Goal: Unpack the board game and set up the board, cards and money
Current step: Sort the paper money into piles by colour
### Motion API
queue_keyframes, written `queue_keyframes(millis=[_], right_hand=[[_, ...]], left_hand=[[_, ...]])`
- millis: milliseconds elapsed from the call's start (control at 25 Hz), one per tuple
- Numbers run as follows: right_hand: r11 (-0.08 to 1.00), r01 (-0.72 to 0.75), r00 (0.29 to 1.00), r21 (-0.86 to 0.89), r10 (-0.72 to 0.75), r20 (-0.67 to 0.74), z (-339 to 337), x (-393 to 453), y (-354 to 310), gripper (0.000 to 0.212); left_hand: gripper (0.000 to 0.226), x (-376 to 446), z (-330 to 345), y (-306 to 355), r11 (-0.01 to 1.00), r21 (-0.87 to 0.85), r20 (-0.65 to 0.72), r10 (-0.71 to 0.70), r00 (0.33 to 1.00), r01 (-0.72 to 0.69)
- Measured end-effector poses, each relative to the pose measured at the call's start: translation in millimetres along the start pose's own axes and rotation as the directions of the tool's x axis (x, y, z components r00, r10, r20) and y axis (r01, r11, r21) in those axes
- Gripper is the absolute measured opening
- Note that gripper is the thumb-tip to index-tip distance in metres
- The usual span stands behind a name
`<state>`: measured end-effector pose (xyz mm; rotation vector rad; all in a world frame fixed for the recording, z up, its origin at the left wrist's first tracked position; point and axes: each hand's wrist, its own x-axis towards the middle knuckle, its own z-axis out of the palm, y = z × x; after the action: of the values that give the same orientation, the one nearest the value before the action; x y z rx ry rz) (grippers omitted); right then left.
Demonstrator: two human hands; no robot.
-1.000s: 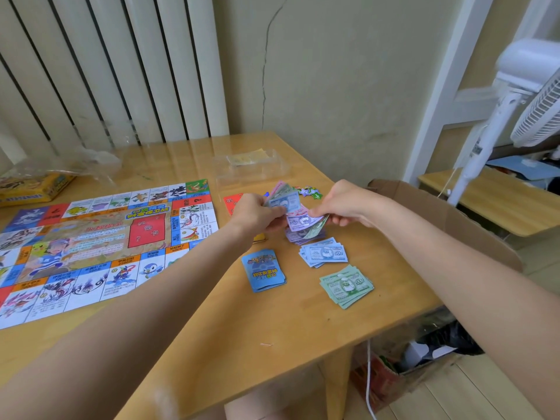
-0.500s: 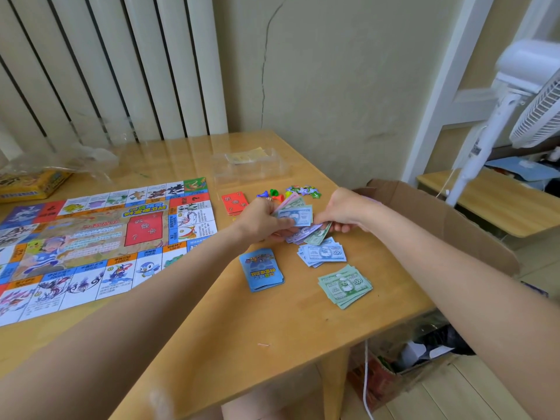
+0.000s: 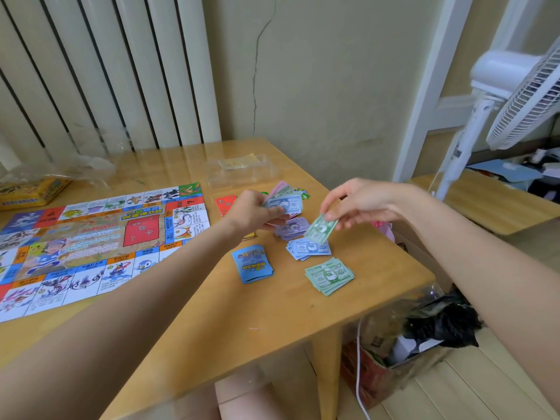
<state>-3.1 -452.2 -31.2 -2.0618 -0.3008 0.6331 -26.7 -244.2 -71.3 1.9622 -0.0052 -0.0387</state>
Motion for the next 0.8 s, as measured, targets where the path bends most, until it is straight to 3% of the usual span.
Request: queue_keyframes(millis=[120, 240, 480, 560, 640, 720, 800], right_hand=[[0.995, -0.032, 0.997, -0.096, 0.039, 0.073, 11, -11, 0, 0.010], [0.973, -0.053, 0.989, -0.223, 0.081, 0.120, 24, -17, 8, 0.011], [0.801, -0.129, 0.985, -0.584, 0.174, 0.021, 35, -15, 19, 0.027], [0.859, -0.106, 0.994, -0.501, 0.110, -0.021, 34, -14, 14, 0.029], [0.965, -0.002, 0.995, -0.263, -0.024, -0.096, 33, -10, 8, 0.027], [0.989, 0.123, 0.977, -0.083, -0.135, -0.165, 36, -4, 1, 0.020], [0.978, 0.192, 0.960, -0.080, -0.204, -0.193, 40, 2, -2, 0.014]], left_hand=[[0.015, -15, -4, 1, 0.992, -0.085, 0.095, -0.089, 0.991, 0.097], [0.008, -28, -4, -2, 0.988, -0.065, 0.154, -0.128, 0.980, 0.139], [0.005, -37, -8, 1, 0.981, -0.087, 0.143, -0.161, 0.977, 0.174], [0.005, -37, -9, 1, 0.979, -0.083, 0.142, -0.172, 0.975, 0.185], [0.006, -36, -8, 3, 0.978, -0.091, 0.139, -0.174, 0.975, 0.187], [0.007, -35, -8, 6, 0.978, -0.099, 0.139, -0.171, 0.975, 0.186], [0.008, -33, -8, 7, 0.978, -0.106, 0.153, -0.160, 0.975, 0.177]])
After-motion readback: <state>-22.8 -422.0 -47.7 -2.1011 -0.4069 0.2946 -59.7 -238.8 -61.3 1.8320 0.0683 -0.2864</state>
